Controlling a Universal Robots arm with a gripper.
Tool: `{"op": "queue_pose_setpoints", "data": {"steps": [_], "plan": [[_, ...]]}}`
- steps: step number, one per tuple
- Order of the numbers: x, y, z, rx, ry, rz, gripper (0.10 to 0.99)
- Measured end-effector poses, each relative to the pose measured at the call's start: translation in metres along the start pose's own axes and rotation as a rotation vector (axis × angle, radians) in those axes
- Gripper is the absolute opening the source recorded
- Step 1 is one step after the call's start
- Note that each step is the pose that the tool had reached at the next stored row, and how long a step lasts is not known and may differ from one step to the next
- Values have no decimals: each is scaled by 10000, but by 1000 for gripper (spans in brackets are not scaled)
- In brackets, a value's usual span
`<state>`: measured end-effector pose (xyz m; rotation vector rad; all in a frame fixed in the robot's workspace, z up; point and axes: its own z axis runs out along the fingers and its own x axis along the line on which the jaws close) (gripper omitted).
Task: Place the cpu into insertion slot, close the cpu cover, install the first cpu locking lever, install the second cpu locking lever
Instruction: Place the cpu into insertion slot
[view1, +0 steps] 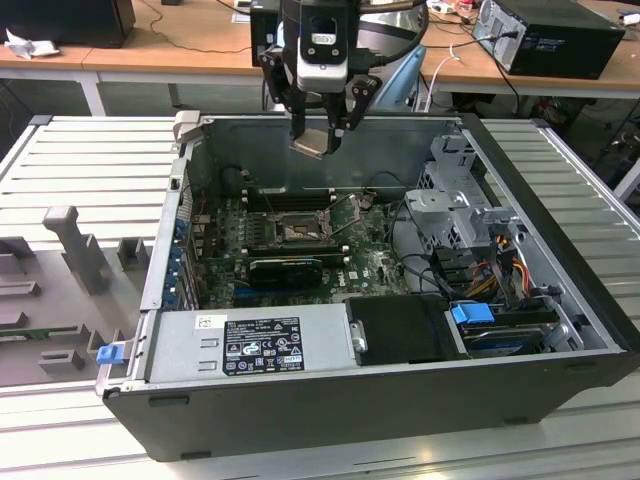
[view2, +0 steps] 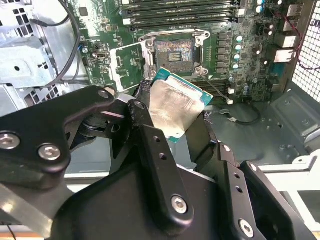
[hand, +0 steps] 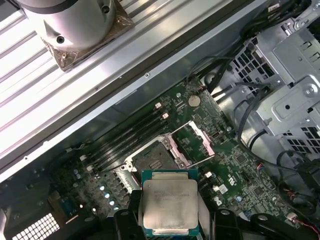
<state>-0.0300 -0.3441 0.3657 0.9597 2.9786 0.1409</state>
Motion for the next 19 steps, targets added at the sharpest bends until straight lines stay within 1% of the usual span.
{"op": "queue_pose_setpoints", "data": {"steps": [19], "plan": [[0, -1, 7, -19, -89, 1001, 529]]}}
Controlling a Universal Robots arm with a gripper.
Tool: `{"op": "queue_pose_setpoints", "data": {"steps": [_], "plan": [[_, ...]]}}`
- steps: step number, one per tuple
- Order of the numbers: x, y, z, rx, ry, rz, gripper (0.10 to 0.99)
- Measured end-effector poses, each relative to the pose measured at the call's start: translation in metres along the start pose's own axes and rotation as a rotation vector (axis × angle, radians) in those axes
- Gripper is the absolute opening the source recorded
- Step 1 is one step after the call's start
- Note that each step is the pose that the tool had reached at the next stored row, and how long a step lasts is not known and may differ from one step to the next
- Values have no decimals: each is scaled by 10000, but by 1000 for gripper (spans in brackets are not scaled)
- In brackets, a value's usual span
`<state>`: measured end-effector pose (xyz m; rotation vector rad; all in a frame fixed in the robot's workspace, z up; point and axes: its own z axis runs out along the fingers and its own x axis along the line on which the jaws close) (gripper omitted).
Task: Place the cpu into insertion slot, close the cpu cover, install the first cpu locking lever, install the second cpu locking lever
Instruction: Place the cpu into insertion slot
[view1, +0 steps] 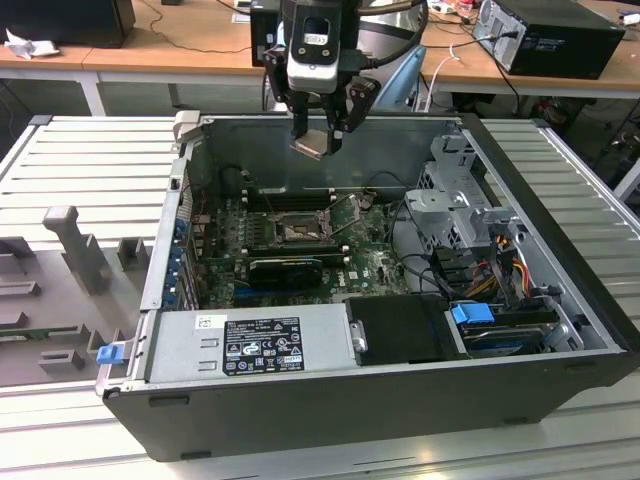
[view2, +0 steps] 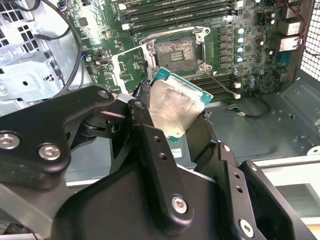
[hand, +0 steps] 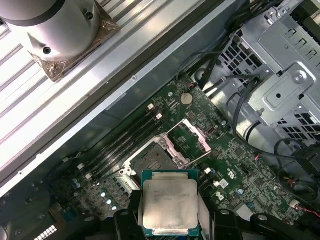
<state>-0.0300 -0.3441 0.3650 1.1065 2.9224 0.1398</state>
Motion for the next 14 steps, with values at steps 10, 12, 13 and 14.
{"op": "queue_pose_setpoints", "data": {"steps": [10, 12, 13, 14], "plan": [[7, -6, 5, -16, -88, 977, 529], [11, -10, 5, -18, -91, 1016, 529], [12, -11, 5, -18, -93, 1042, 529], [13, -12, 5, -19, -95, 1062, 529]]}}
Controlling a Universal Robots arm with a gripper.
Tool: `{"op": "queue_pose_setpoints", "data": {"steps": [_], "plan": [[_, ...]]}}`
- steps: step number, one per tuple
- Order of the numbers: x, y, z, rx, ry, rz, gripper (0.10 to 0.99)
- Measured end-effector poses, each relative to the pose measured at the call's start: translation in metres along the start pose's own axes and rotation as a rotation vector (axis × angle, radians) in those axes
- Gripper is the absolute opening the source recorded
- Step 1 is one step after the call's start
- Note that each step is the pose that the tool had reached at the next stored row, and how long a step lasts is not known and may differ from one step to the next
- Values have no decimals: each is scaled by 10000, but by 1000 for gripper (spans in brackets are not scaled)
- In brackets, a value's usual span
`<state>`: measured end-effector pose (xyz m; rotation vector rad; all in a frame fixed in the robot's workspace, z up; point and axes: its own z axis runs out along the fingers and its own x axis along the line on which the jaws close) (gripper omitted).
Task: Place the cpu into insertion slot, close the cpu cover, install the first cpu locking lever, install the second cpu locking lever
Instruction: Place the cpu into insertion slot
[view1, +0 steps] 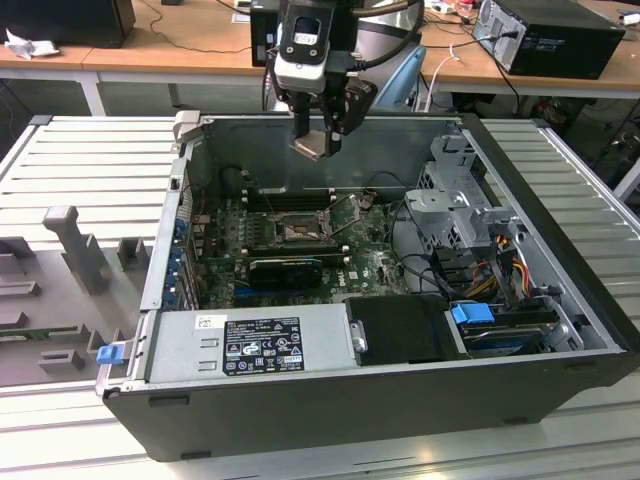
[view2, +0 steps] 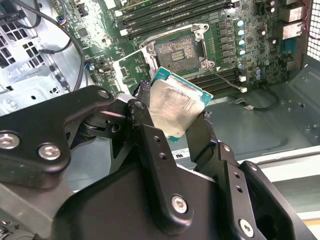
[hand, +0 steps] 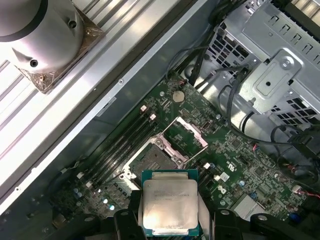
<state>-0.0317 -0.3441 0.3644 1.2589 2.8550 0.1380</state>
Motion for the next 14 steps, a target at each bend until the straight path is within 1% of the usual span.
{"op": "queue_pose_setpoints", "data": {"steps": [14], "plan": [[1, -1, 1, -12, -55, 628, 529]]}}
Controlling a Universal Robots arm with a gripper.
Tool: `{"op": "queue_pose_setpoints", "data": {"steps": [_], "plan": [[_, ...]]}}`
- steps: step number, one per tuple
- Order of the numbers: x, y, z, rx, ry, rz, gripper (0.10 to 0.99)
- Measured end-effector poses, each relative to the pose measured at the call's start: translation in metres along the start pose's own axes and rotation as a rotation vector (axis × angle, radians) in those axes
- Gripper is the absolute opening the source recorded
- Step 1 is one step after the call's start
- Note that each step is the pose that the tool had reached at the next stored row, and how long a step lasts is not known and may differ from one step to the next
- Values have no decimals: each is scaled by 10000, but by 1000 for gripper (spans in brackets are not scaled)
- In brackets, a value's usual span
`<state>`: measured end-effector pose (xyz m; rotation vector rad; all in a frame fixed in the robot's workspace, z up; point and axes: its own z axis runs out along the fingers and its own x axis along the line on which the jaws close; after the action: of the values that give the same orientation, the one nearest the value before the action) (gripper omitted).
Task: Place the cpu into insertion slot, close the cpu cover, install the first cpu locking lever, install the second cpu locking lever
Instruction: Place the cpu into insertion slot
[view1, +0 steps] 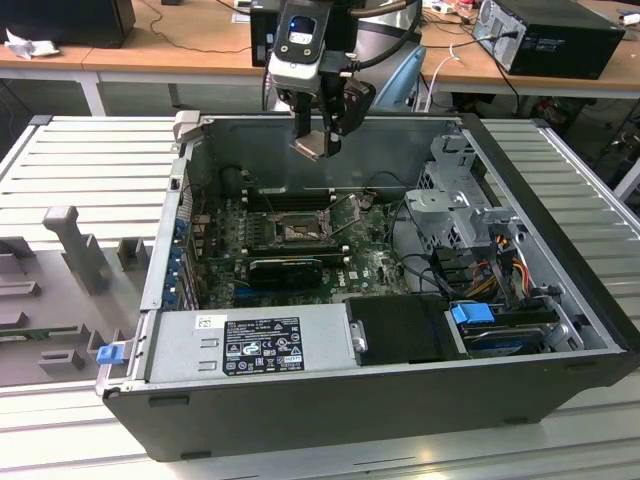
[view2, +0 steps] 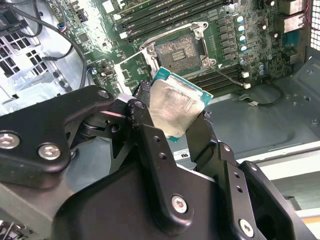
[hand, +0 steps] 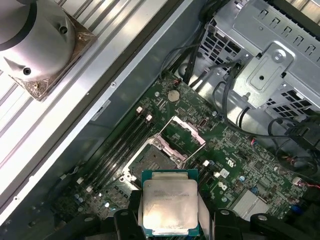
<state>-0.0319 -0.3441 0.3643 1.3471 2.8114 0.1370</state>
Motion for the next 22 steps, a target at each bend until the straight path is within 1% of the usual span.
{"op": "queue_pose_setpoints", "data": {"steps": [7, 12, 15, 17, 22], "plan": [[0, 0, 1, -6, -26, 299, 529], [0, -1, 4, -16, -74, 839, 529], [0, -1, 8, -26, -120, 1353, 529], [0, -1, 9, -30, -141, 1592, 529], [0, -1, 12, -36, -167, 1886, 529]]}}
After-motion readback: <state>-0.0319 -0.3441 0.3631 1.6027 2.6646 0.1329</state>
